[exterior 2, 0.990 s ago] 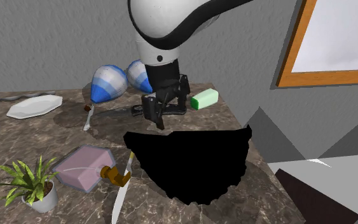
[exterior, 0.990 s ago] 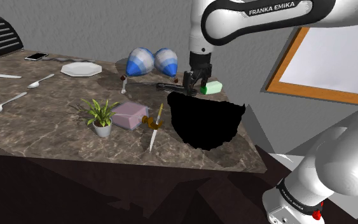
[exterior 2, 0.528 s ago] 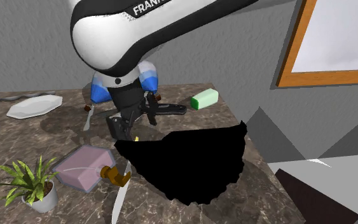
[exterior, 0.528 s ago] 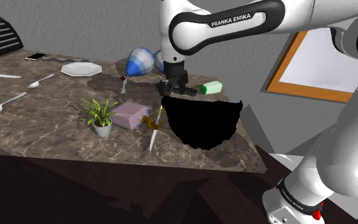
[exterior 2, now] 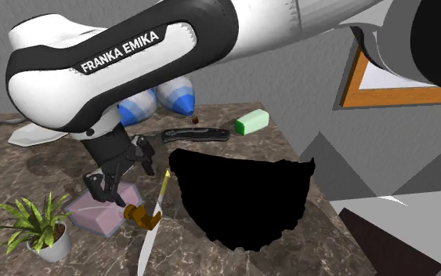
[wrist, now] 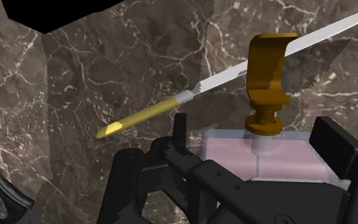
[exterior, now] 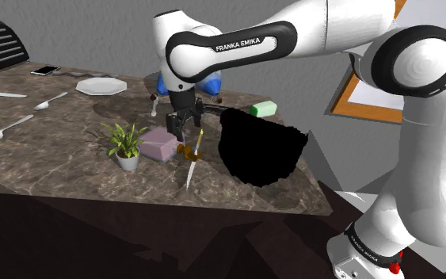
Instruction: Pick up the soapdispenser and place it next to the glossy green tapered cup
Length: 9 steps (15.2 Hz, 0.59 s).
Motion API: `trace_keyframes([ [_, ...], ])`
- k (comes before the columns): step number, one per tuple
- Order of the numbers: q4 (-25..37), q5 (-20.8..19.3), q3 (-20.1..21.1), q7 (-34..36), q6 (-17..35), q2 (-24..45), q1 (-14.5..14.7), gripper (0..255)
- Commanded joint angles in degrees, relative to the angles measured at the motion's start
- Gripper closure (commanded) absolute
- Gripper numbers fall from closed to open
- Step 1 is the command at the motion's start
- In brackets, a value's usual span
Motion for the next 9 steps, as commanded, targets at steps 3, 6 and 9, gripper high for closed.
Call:
trace_keyframes([
  [3,10.3,-1.8,0.3,-0.2,-3.1,8.8,3.2,0],
  [6,7.6,-1.8,0.2,0.0,-0.6,8.5,2.8,0],
  [9,5.2,-2.0,0.1,0.2,1.7,8.5,2.5,0],
])
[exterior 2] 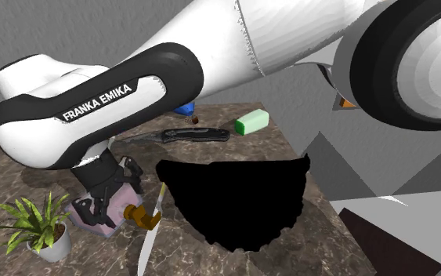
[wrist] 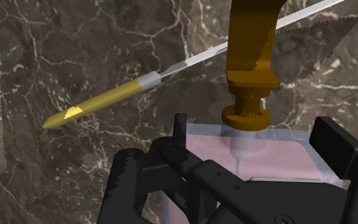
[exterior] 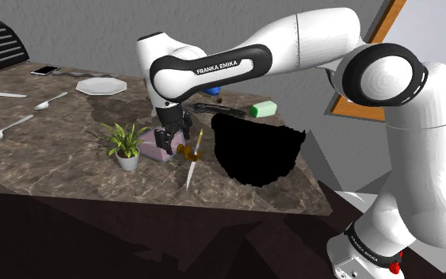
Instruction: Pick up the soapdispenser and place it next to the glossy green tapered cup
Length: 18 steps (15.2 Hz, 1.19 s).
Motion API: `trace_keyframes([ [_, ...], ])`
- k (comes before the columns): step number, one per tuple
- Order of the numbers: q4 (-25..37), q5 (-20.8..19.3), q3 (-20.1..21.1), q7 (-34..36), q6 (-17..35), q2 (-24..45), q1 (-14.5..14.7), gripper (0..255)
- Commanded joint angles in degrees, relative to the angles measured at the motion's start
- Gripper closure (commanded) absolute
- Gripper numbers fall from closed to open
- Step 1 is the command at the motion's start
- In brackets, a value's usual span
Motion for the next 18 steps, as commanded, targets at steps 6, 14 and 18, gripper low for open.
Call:
trace_keyframes([
  [6,-2.0,-0.1,-0.1,0.2,1.9,-0.1,-0.2,0],
  [14,-2.0,-0.1,-0.1,0.2,1.9,-0.1,-0.2,255],
  [18,-2.0,-0.1,-0.1,0.2,1.9,-0.1,-0.2,255],
])
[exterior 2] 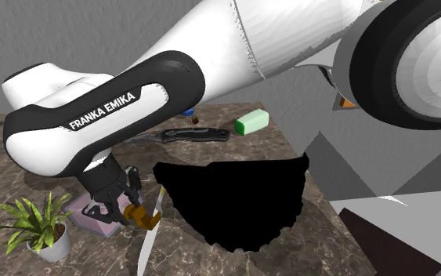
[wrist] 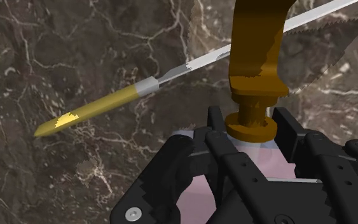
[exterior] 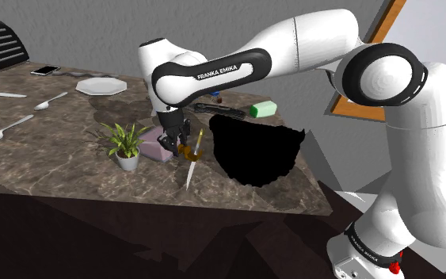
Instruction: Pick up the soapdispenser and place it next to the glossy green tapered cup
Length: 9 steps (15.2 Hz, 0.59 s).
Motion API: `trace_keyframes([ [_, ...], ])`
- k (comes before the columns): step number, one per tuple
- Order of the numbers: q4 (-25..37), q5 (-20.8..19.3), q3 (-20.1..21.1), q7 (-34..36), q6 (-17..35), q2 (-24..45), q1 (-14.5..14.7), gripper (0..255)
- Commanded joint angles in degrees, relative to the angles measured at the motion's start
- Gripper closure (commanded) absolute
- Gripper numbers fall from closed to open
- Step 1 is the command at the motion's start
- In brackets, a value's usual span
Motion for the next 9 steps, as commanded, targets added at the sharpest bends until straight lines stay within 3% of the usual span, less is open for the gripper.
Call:
trace_keyframes([
  [1,0.0,0.0,0.0,0.0,0.0,0.0,0.0,255],
  [9,3.3,0.6,0.3,-0.7,-5.0,-1.9,0.1,255],
])
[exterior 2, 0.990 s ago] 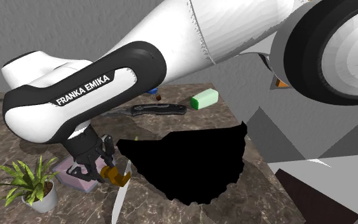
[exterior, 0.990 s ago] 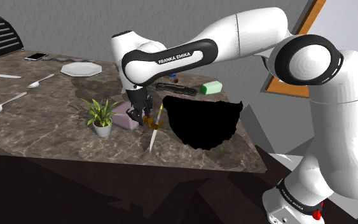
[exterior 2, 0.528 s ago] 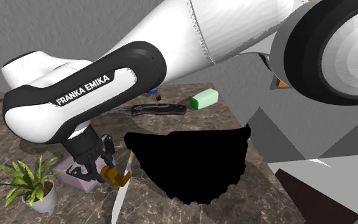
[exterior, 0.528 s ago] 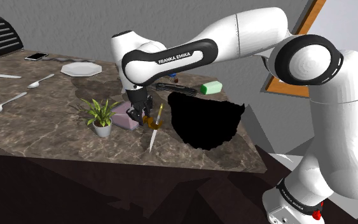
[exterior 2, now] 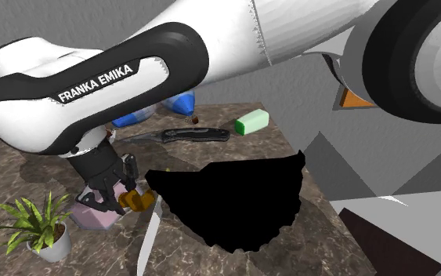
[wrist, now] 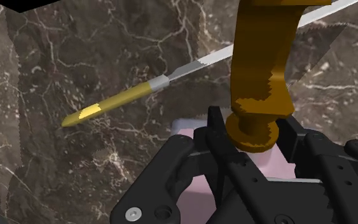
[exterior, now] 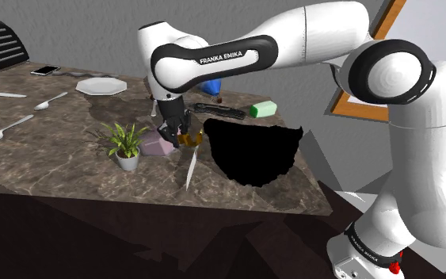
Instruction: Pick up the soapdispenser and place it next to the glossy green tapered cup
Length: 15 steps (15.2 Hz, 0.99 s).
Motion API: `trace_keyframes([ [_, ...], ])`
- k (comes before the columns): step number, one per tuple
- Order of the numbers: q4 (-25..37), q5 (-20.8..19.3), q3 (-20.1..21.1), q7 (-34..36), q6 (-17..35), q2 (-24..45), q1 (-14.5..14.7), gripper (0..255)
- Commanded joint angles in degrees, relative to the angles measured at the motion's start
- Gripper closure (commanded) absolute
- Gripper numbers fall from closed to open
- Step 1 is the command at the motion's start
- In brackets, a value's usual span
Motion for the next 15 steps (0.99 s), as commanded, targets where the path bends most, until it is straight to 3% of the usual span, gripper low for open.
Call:
trace_keyframes([
  [1,1.1,0.1,0.1,-0.1,-1.4,-0.3,0.1,255],
  [15,10.3,0.5,0.3,-1.3,-11.5,-1.4,0.9,255],
])
